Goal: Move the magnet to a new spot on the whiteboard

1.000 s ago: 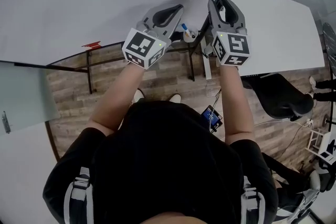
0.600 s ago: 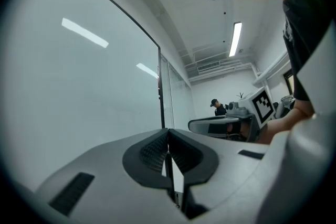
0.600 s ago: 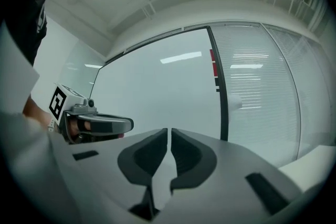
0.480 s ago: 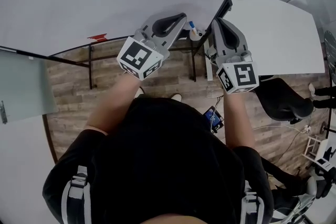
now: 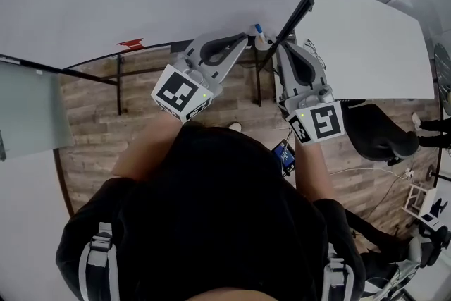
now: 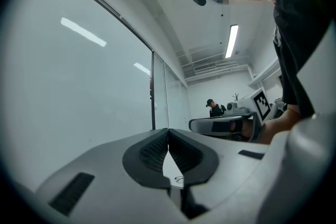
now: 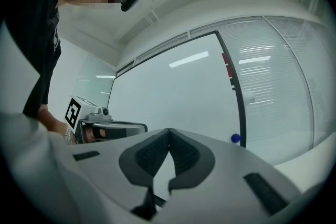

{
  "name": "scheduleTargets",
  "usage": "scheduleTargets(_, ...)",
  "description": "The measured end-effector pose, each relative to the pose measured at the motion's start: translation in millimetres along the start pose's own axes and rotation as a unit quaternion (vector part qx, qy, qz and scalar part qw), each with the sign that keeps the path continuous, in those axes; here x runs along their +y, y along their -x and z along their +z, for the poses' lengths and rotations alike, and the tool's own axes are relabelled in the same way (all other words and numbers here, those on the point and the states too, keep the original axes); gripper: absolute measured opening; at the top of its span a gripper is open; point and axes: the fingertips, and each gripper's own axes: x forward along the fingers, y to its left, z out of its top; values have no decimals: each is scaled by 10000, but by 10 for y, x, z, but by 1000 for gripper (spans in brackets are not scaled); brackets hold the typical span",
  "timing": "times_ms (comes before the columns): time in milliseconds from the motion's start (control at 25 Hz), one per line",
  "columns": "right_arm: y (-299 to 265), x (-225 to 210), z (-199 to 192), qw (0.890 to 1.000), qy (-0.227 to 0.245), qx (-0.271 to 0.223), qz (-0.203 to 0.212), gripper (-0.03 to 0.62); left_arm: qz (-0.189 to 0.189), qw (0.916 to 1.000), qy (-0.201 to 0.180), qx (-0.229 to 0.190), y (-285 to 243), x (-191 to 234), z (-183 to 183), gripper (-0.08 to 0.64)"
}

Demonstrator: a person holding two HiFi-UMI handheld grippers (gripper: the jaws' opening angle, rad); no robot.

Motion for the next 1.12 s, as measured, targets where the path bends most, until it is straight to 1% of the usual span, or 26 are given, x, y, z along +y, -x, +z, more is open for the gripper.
scheduleTargets(240,31,32,-20,9999,-135,-30,11,0,-51,10000,-17,16,67,-60,-36,5)
scheduleTargets(400,34,61,-35,9999,-116,10,59,0,-48,10000,21,24,85,-51,-36,5)
scheduleTargets(600,15,58,-30,10000,36,5,72,0,-72,10000,35,27,66,-29,-30,5)
scheduleTargets(1120,-26,67,9,9999,17,23,150,0,29,10000,21,48,53,83,-56,5)
